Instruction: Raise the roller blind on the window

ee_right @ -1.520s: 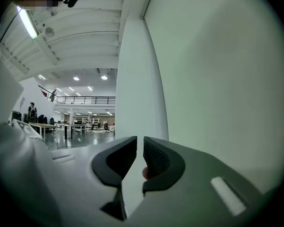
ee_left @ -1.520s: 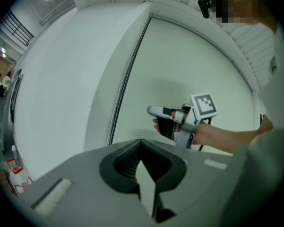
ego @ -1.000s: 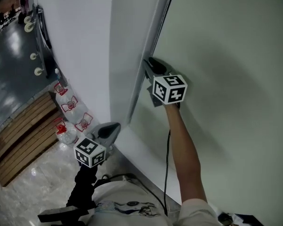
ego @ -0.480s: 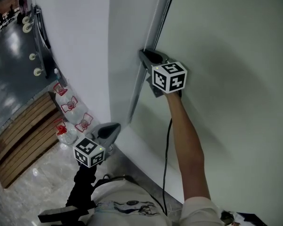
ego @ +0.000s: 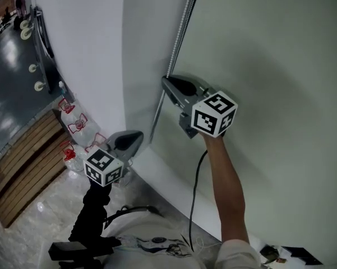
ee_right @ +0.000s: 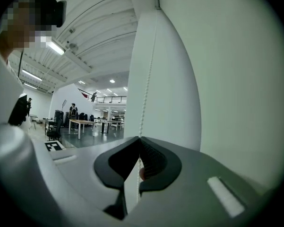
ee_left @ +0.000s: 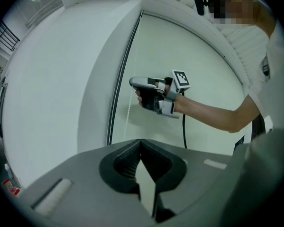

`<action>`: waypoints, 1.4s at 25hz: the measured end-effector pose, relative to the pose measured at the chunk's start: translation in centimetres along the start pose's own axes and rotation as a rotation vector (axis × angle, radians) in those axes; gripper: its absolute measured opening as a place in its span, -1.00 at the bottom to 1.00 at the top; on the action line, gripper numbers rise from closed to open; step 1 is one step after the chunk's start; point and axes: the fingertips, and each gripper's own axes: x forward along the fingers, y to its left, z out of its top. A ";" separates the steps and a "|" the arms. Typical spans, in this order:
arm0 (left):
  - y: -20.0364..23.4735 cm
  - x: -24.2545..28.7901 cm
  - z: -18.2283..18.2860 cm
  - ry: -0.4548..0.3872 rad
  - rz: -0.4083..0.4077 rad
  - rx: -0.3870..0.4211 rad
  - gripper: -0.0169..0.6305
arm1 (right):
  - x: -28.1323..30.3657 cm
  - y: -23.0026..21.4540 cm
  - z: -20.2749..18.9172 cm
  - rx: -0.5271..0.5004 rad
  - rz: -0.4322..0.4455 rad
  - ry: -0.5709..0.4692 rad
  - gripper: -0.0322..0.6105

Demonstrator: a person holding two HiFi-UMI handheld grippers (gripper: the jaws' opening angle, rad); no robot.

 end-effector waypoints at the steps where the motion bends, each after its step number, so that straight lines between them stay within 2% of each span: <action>1: 0.0 0.2 0.6 -0.011 -0.012 0.003 -0.95 | -0.5 0.9 0.2 0.004 0.009 0.002 -0.88; 3: -0.4 0.6 1.5 -0.027 -0.040 0.013 -0.94 | -1.4 2.9 0.5 0.000 0.029 0.005 -0.88; 5: -1.0 1.1 1.9 -0.022 -0.065 0.030 -0.58 | -2.2 4.8 0.7 -0.004 0.057 0.008 -0.88; 7: -1.6 1.8 2.2 -0.019 -0.092 0.049 -0.43 | -2.7 6.6 0.9 -0.002 0.089 0.010 -0.88; 12: -4.9 3.5 4.6 -0.070 -0.253 0.073 -0.36 | -3.9 10.8 2.0 0.030 0.181 -0.002 -0.88; 13: -5.9 3.5 5.0 -0.086 -0.298 0.070 -0.37 | -4.2 11.5 2.2 0.038 0.193 -0.006 -0.88; 14: -6.9 3.3 5.4 -0.103 -0.345 0.061 -0.51 | -4.6 12.1 2.3 0.046 0.202 -0.011 -0.88; 15: -7.8 3.0 5.6 -0.117 -0.390 0.048 -0.96 | -5.0 12.5 2.5 0.051 0.206 -0.016 -0.88; 19: -9.9 2.3 5.3 -0.111 -0.510 0.015 -0.95 | -5.3 11.8 2.2 0.046 0.166 -0.021 -0.87; 22: -10.3 2.2 5.3 -0.117 -0.547 -0.037 -0.95 | -5.2 10.5 2.8 0.045 0.139 -0.026 -0.62; 26: -10.5 2.1 4.9 -0.108 -0.562 -0.040 -0.95 | -4.9 8.3 6.7 0.070 0.120 -0.100 -0.47; 35: -10.8 2.0 3.9 -0.085 -0.568 -0.032 -0.95 | -3.6 5.5 15.9 0.045 0.145 -0.214 -0.47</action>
